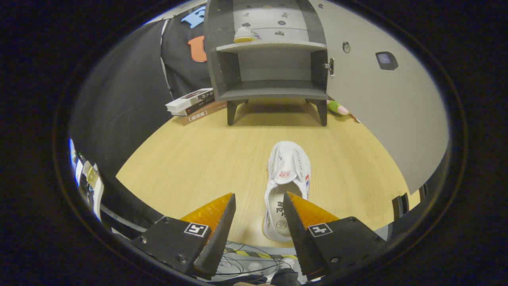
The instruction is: Open the shoe cabinet door, grab the shoes and put them into the shoe cabinet, then close the shoe cabinet door.
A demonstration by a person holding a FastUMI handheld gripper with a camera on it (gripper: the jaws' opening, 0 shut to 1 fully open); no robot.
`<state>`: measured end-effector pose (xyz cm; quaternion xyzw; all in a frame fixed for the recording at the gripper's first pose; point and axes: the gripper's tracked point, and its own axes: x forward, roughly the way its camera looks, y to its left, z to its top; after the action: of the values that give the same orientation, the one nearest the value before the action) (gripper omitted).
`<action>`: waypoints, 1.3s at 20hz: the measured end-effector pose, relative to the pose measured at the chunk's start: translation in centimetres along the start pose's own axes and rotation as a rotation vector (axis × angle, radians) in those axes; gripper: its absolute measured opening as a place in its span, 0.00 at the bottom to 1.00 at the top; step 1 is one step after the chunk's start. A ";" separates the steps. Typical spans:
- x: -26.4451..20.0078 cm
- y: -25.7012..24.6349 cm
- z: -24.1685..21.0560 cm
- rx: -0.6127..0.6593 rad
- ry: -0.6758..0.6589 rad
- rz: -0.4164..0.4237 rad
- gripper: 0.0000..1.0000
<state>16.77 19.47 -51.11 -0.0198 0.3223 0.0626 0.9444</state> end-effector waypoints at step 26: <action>7.5 -1.4 3.8 -0.041 -0.043 0.047 0.12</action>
<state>25.14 19.13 -52.67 -0.0302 0.3009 0.0917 0.9488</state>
